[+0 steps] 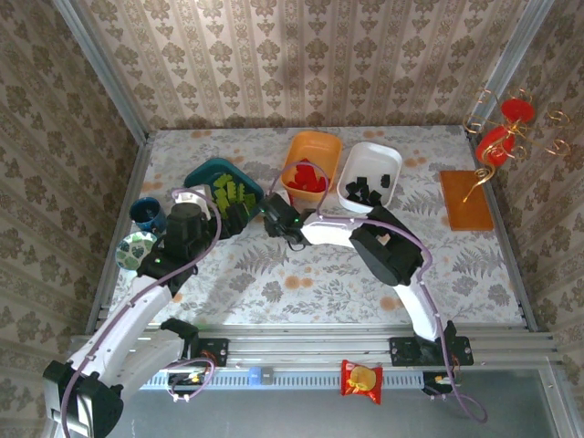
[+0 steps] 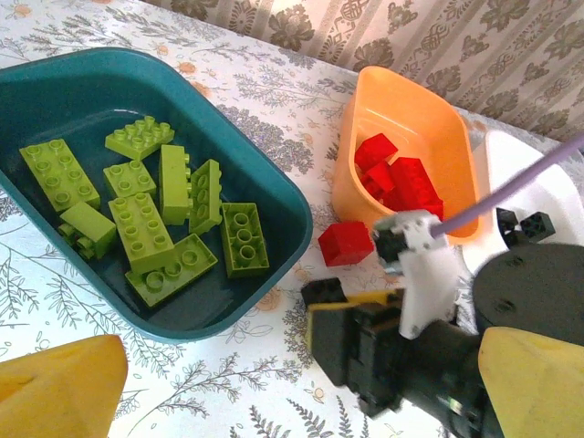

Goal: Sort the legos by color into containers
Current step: Pick up the lego from the center of the table, then place the lego in the container.

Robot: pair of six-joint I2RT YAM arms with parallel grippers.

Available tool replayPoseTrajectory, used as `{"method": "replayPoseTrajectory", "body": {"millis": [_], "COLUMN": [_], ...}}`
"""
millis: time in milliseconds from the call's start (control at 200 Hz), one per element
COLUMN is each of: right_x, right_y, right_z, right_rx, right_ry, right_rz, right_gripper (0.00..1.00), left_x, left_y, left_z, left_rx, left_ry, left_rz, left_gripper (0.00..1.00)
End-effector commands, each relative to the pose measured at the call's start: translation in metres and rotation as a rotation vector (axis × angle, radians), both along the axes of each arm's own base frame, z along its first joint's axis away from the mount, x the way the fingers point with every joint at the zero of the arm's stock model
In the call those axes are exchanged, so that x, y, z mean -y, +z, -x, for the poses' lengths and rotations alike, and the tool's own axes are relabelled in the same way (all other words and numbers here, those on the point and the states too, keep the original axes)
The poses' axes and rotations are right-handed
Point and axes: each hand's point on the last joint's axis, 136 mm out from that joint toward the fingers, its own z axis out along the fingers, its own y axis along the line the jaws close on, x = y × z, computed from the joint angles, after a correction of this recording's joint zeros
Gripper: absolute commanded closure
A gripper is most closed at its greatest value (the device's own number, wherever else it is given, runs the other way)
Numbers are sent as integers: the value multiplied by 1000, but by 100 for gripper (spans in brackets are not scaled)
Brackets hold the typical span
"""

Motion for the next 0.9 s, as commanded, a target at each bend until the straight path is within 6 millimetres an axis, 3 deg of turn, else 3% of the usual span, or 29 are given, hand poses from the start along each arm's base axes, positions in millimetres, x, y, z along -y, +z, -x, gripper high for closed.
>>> {"method": "replayPoseTrajectory", "body": {"millis": [0,270,450,580,615,700,745,895], "right_x": [8,58,116,166,180,208,221,253], "right_y": [14,40,75,106,123,136,140,115], "right_z": [23,75,80,61,55,35,23,-26], "right_rx": [-18,-50,-23,25,58,82,81,-7], "right_ry": [38,36,-65,-170,-200,-266,-301,-430], "right_rz": [-44,-110,-170,-201,-218,-220,-219,-178], "right_gripper": [71,74,75,75,75,75,76,77], "left_x": [6,10,13,14,15,16,17,20], "left_y": [-5,-16,-23,-25,-26,-29,-31,-34], "left_z": [2,2,1,0,0,-1,-1,-1], "left_rx": [-22,-54,-73,-72,-76,-86,-92,-108], "left_ry": [-21,-38,-47,-50,-51,-53,-56,-67], "left_rz": [9,-10,-8,-3,-4,-4,-1,7], "left_gripper": [0,0,0,0,0,0,0,0]}}
